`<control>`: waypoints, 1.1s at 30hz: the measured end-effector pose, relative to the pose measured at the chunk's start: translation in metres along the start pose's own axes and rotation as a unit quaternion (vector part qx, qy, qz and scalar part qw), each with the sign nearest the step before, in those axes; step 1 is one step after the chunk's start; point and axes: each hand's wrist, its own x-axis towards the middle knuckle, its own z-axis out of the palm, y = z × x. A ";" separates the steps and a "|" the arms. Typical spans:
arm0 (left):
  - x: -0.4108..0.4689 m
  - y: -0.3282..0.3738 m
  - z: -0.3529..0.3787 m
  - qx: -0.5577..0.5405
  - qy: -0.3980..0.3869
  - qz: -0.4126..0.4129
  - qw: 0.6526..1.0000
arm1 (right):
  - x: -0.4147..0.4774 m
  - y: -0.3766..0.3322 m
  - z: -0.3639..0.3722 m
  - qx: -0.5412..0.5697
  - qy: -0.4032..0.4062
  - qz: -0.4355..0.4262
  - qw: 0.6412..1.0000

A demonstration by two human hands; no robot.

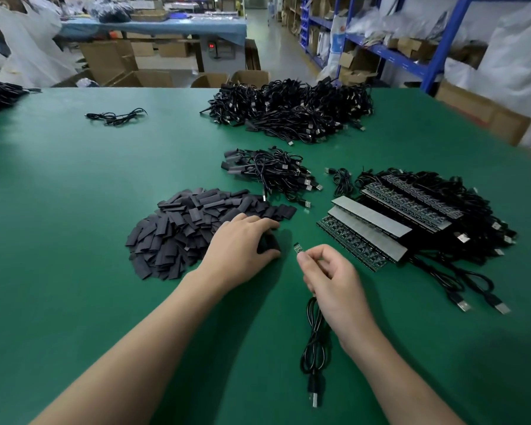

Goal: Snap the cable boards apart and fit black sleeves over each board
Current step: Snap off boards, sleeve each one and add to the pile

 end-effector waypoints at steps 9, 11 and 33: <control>-0.022 0.010 -0.008 -0.309 0.055 -0.075 0.947 | 0.003 -0.001 0.000 0.045 -0.023 0.038 0.998; -0.036 0.016 -0.014 -0.402 0.045 -0.083 0.911 | 0.002 -0.003 -0.002 0.100 -0.047 0.060 0.992; -0.094 0.024 -0.002 -0.502 0.104 -0.084 0.855 | -0.010 -0.006 0.004 -0.102 -0.123 -0.058 0.985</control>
